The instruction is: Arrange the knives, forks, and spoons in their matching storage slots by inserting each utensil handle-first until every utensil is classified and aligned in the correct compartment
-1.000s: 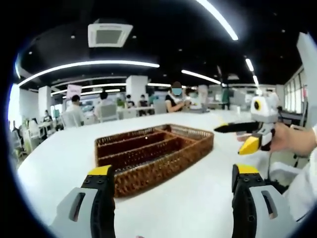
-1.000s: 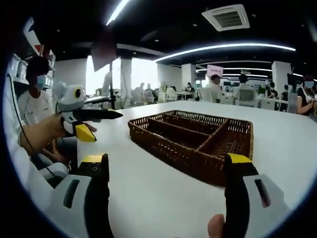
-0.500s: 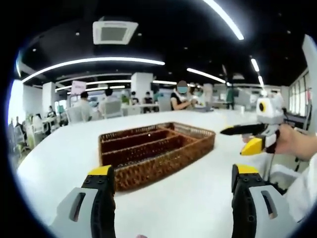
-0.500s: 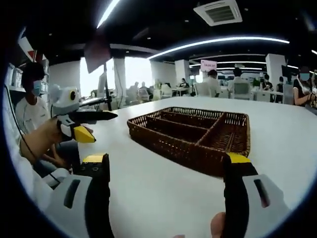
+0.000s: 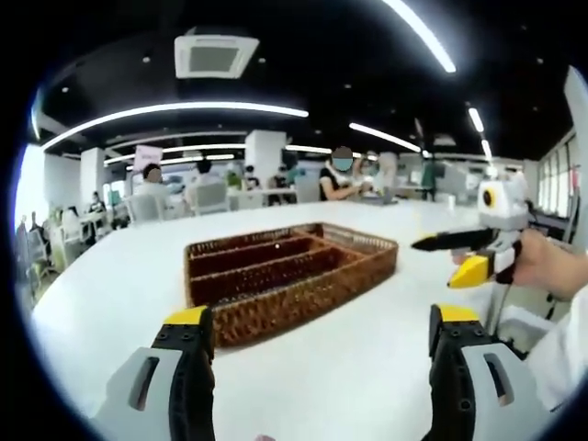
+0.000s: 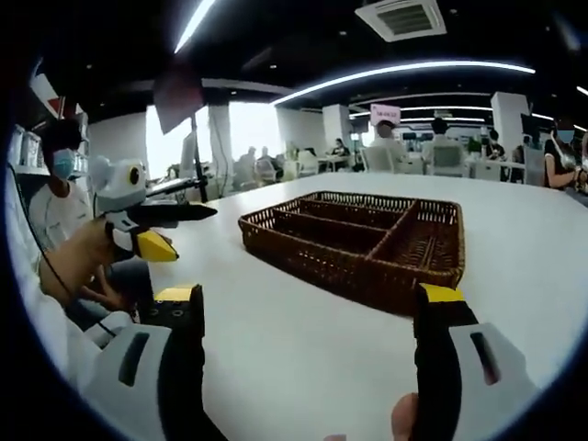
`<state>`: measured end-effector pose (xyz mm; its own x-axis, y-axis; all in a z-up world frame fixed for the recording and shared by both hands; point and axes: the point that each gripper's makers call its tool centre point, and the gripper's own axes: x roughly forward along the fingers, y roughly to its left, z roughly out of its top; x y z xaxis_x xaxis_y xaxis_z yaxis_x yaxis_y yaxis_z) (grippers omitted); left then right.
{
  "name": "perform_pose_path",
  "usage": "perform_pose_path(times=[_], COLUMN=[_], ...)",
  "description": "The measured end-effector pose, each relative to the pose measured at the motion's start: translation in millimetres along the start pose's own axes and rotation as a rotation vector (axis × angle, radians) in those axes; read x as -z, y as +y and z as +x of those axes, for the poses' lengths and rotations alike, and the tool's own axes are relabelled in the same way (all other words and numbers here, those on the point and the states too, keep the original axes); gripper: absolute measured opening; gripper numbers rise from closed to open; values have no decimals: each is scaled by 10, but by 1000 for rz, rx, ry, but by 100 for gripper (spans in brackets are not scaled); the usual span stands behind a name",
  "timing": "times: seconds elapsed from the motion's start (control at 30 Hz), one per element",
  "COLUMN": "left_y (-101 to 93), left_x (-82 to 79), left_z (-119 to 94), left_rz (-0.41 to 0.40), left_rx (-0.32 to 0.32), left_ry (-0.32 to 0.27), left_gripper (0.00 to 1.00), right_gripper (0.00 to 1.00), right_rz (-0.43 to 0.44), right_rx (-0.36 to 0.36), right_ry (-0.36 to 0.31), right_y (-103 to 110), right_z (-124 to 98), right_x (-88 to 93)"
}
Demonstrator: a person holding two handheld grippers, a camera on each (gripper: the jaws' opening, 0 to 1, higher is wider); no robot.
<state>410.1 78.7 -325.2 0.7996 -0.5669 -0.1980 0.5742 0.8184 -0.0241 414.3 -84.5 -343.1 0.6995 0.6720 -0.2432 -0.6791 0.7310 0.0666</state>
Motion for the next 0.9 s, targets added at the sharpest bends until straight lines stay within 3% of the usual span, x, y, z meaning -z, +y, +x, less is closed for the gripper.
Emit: perform_pose_path(times=[0.5, 0.9], left_y=[-26, 27], left_x=[19, 39], left_z=[42, -52], left_rz=[-1, 2], left_rx=[6, 0], left_ry=[8, 16], left_gripper=[97, 97], right_gripper=[98, 98], right_rz=[4, -14], right_rx=[14, 10], right_ry=[-2, 0], right_y=[-58, 46], right_z=[-76, -14], right_x=[-15, -50])
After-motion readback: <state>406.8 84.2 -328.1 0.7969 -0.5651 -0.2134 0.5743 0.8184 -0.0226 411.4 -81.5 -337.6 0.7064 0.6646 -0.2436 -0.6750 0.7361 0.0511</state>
